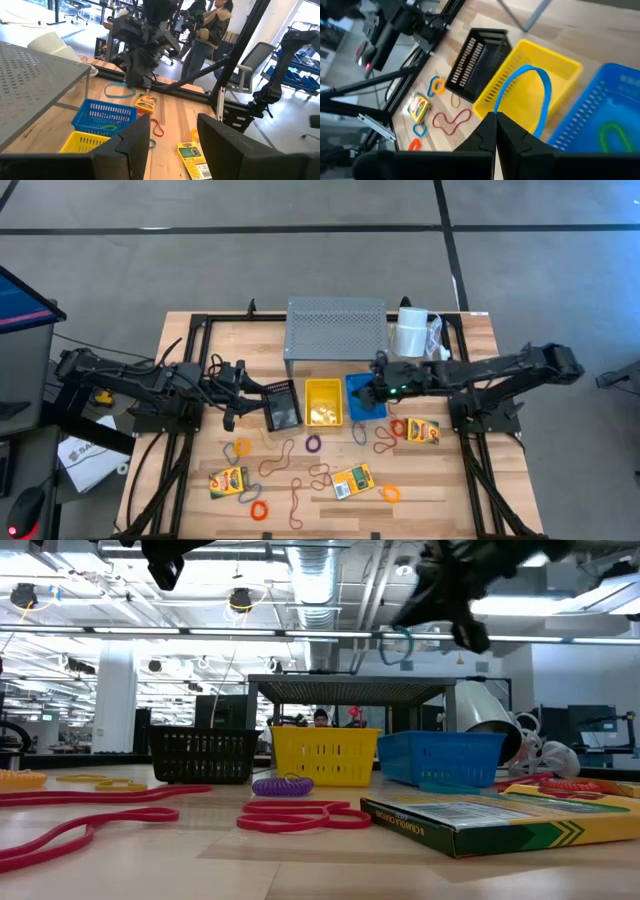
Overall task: Pick & Place Office Desk Supplies
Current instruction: Put the blue rubber band into the yellow basket
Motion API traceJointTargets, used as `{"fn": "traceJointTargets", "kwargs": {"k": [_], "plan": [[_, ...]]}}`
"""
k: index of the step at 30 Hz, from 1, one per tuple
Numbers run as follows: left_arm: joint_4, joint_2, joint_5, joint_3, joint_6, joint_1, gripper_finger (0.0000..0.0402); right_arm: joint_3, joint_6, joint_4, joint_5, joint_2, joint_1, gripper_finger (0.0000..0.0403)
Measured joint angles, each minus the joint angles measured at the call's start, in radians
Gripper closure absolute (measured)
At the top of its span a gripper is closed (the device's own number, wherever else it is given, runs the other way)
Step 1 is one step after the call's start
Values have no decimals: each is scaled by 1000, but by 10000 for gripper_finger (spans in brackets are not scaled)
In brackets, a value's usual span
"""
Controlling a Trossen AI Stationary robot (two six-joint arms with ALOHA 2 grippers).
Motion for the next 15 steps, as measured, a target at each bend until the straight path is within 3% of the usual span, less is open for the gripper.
{"fn": "traceJointTargets", "kwargs": {"k": [5,15], "plan": [[7,0,0,0,0,0,243,160,-71,-37,-3,139,18,403],[9,0,0,0,0,0,243,449,-186,-270,-25,376,17,403]]}}
